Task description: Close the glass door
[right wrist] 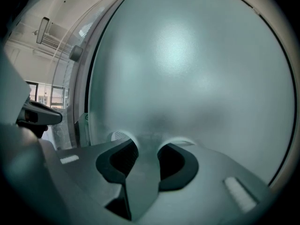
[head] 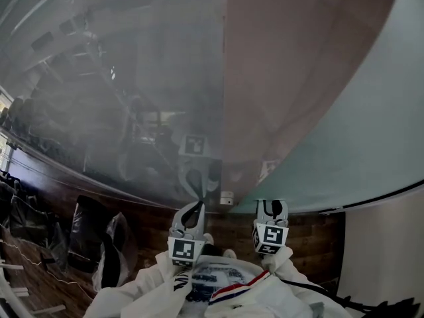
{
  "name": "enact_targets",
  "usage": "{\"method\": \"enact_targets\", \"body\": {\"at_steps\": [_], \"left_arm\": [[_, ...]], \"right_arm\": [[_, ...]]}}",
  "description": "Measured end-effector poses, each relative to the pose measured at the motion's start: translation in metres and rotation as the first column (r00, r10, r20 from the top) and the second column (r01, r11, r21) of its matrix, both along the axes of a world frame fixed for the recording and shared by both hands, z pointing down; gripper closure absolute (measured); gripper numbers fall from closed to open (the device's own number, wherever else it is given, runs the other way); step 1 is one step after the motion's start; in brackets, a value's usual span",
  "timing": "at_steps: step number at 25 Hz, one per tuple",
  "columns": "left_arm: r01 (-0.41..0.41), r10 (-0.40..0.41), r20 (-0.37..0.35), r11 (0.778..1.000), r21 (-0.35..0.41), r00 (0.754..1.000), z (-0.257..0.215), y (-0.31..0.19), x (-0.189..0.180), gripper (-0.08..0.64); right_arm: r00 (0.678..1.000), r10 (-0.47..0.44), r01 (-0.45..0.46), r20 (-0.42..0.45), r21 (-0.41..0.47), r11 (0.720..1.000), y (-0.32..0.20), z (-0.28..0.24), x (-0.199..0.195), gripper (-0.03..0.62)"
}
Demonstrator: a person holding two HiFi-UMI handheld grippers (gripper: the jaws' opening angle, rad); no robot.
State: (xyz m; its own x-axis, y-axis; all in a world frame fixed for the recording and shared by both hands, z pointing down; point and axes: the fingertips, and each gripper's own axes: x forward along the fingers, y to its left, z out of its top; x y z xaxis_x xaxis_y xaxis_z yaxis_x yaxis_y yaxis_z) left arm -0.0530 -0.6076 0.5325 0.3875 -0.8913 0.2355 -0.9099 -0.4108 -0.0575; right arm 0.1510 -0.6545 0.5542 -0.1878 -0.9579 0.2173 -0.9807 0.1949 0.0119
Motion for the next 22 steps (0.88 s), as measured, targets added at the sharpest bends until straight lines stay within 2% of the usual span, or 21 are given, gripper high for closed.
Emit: {"method": "enact_targets", "body": {"at_steps": [7,22], "left_arm": [[-0.013,0.013,-0.004,1.0,-0.019,1.0,-0.002,-0.001,0.002,0.557],[-0.015,0.015,0.008,1.0,-0.003,1.0,-0.001,-0.003,0.0,0.557]], "right_arm": [[1.0,0.014,-0.014,-0.002,0.012,1.0,-0.013,-0.002,0.002,0.469],[1.0,0.027,-0.027,-0.006,0.027,0.999,-0.015,-0.002,0.004,0.468]]}}
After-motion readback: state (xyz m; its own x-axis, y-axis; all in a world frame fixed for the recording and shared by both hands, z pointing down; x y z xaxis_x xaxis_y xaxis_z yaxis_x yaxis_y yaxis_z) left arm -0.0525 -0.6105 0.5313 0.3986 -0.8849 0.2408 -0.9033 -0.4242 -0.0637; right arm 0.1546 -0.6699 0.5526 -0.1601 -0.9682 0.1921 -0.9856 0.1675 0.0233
